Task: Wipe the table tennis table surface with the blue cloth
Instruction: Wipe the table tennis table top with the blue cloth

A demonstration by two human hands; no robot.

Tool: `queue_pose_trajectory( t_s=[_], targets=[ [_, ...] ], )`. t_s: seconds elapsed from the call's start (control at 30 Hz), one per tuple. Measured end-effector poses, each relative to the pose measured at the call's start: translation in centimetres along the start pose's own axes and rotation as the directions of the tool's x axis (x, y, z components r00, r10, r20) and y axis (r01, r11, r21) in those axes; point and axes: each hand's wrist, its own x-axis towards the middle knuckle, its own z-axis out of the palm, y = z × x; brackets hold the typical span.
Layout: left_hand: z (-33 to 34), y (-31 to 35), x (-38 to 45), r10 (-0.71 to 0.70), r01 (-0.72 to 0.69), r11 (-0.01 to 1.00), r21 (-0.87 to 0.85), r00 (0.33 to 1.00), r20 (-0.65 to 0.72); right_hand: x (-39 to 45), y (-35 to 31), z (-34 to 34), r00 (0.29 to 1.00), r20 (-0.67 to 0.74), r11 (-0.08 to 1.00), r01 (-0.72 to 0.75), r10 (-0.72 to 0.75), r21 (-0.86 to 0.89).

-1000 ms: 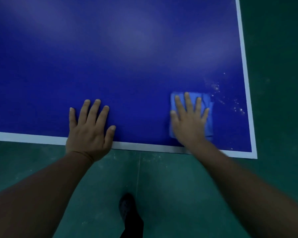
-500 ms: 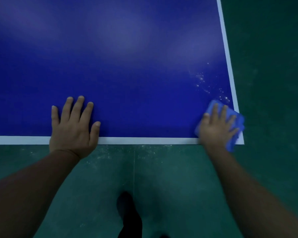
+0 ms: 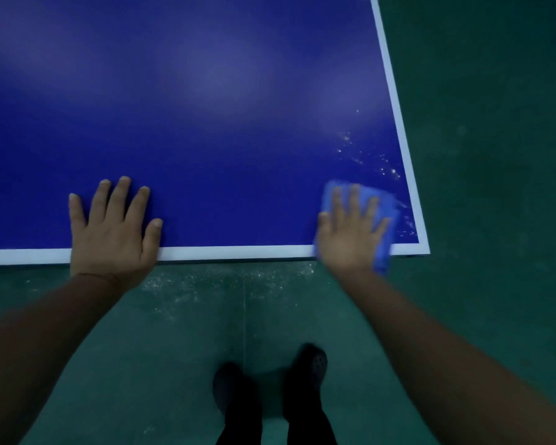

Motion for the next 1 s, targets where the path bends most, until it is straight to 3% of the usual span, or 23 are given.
queue_pose_trajectory(
  t_s=[0.07,0.1,0.13,0.2,0.27,0.33,0.4,0.47,0.5,0.63,0.8,0.9,1.0],
  targets=[
    [-0.2,2.2,-0.6,0.013,-0.015,0.999,-0.047,0.999,-0.039,-2.1,-1.6,0.6,0.938,0.053,0.938,0.344,-0.342,-0.044],
    [-0.2,3.8,-0.7,0.038,-0.042,0.996,-0.082,0.998,-0.057,-1.6,-0.8,0.3,0.906,0.085,0.905,0.420,-0.414,-0.072],
    [-0.1,5.5,-0.7,0.061,-0.069,0.990,-0.120,0.995,-0.073,-0.4,1.0,0.0,0.917,0.099,0.913,0.396,-0.387,-0.095],
    [0.4,8.9,-0.2,0.075,-0.091,0.979,-0.180,0.993,-0.094,1.8,5.5,-0.6,0.984,0.059,0.980,0.172,-0.167,-0.096],
    [1.2,11.3,0.6,0.051,-0.067,0.978,-0.199,0.995,-0.081,2.7,9.0,-1.3,0.998,0.024,0.998,-0.058,0.058,-0.001],
    [2.1,12.5,1.3,0.023,-0.030,0.986,-0.165,0.999,-0.046,1.9,8.5,-1.0,0.994,-0.017,0.994,-0.107,0.107,0.015],
    [2.8,12.7,1.4,0.032,-0.035,0.994,-0.107,0.999,-0.032,-0.2,6.0,-0.1,0.988,-0.043,0.988,0.148,-0.149,-0.036],
    [3.1,12.6,1.5,0.050,-0.053,0.996,-0.069,0.998,-0.044,-1.2,4.9,0.6,0.891,0.001,0.888,0.454,-0.455,-0.067],
    [3.1,12.7,1.5,0.050,-0.052,0.997,-0.060,0.998,-0.041,-1.0,5.2,0.6,0.859,0.024,0.857,0.512,-0.511,-0.064],
    [3.0,12.8,1.6,0.024,-0.024,0.998,-0.063,1.000,-0.007,2.1,8.7,-0.2,0.945,-0.058,0.946,0.321,-0.323,-0.033],
    [3.0,12.8,1.7,0.021,-0.020,0.997,-0.081,1.000,0.017,5.2,12.0,-1.1,0.943,-0.180,0.953,0.296,-0.280,0.068],
    [2.9,12.9,1.8,0.015,-0.013,0.997,-0.079,1.000,0.021,9.2,16.5,-2.9,0.985,-0.174,0.944,0.049,0.009,0.327],
    [2.9,12.9,1.7,0.016,-0.015,0.997,-0.076,1.000,0.014,11.3,18.7,-5.5,0.940,-0.253,0.915,-0.117,0.227,0.387]
  ],
)
